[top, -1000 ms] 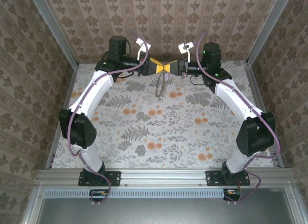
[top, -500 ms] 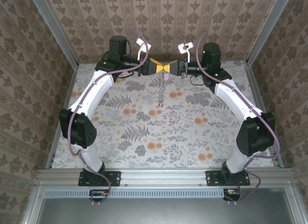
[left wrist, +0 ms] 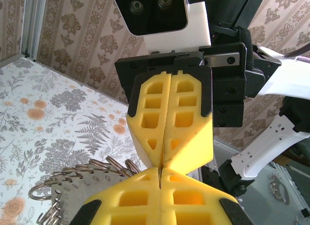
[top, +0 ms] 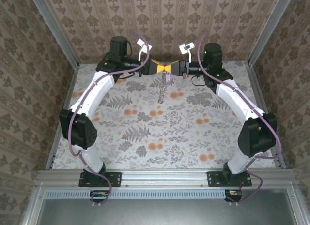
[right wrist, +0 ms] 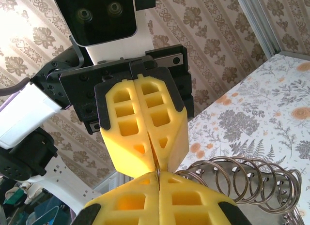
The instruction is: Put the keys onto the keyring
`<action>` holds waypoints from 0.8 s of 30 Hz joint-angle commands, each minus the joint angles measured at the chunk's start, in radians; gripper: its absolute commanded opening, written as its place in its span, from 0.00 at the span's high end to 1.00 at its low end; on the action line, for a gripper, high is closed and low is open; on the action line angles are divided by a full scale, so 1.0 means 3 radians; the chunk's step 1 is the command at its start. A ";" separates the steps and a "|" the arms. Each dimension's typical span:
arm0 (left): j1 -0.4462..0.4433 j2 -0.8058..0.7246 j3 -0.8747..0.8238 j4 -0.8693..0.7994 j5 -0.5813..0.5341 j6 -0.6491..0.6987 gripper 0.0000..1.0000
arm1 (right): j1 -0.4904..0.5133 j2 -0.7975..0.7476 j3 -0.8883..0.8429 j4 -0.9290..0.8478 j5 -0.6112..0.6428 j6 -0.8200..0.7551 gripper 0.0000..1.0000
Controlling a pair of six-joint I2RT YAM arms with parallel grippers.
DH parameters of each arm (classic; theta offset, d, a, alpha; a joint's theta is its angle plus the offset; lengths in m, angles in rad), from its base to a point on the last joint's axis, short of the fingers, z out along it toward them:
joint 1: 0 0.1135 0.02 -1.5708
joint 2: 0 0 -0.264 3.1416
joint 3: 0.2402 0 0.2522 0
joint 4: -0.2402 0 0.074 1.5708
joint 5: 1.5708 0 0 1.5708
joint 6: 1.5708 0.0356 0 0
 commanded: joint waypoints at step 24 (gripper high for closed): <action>-0.0042 -0.0344 -0.0387 0.1046 -0.0157 -0.0645 1.00 | -0.0135 -0.0430 -0.1102 0.1151 0.0465 0.0434 0.42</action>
